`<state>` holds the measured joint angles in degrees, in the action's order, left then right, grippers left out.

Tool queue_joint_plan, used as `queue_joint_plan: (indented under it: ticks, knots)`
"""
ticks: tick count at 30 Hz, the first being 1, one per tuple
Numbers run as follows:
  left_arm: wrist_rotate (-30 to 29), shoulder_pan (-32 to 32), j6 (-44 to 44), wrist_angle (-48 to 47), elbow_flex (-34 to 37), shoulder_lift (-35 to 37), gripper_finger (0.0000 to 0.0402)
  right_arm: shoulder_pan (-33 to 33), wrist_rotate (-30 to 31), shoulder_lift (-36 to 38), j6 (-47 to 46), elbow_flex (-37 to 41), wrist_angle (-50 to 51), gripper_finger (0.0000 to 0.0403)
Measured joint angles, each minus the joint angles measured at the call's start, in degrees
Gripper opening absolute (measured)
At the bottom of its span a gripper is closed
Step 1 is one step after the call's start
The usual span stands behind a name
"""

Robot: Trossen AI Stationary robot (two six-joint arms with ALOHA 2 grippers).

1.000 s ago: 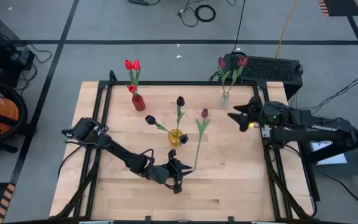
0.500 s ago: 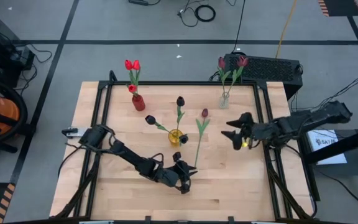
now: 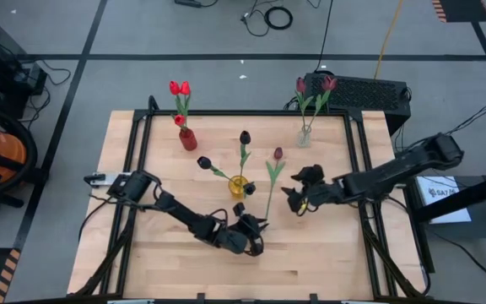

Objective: Sort flowers into vase by color
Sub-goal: Put the dark red flower into the transparent vase

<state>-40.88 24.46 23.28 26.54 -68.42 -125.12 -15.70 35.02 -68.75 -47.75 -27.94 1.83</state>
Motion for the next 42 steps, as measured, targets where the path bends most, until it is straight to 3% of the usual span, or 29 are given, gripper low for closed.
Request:
queue_joint_plan:
  ticks: [7, 11, 16, 25, 32, 42]
  knots:
    - [5.9, -0.5, 6.2, -7.6, 0.0, 0.0, 0.0073, 1.4, 0.5, -10.6, -3.3, -0.1, -13.5, 0.0290]
    - [10.8, -0.4, 6.5, -9.6, 0.1, 0.0, 0.0073, 3.1, 1.0, -14.3, -5.2, -0.3, -14.4, 0.0290]
    - [9.2, -0.8, 9.3, -8.2, 0.1, -0.7, 0.0073, 4.4, 0.9, -17.9, -5.2, -1.2, -14.6, 0.0290]
    - [15.4, -1.9, 9.0, 3.2, 0.1, -3.1, 0.0073, 4.5, 0.9, -20.0, -4.9, -1.8, -13.6, 0.0290]
    - [15.4, -1.9, 8.9, 2.8, 0.1, -3.1, 0.0073, 4.9, 0.9, -20.3, -5.7, -1.8, -12.8, 0.0283]
    - [15.4, -1.9, 9.0, 1.6, 0.1, -3.1, 0.0073, 4.9, 1.1, -27.2, -7.2, -2.4, -16.3, 0.0234]
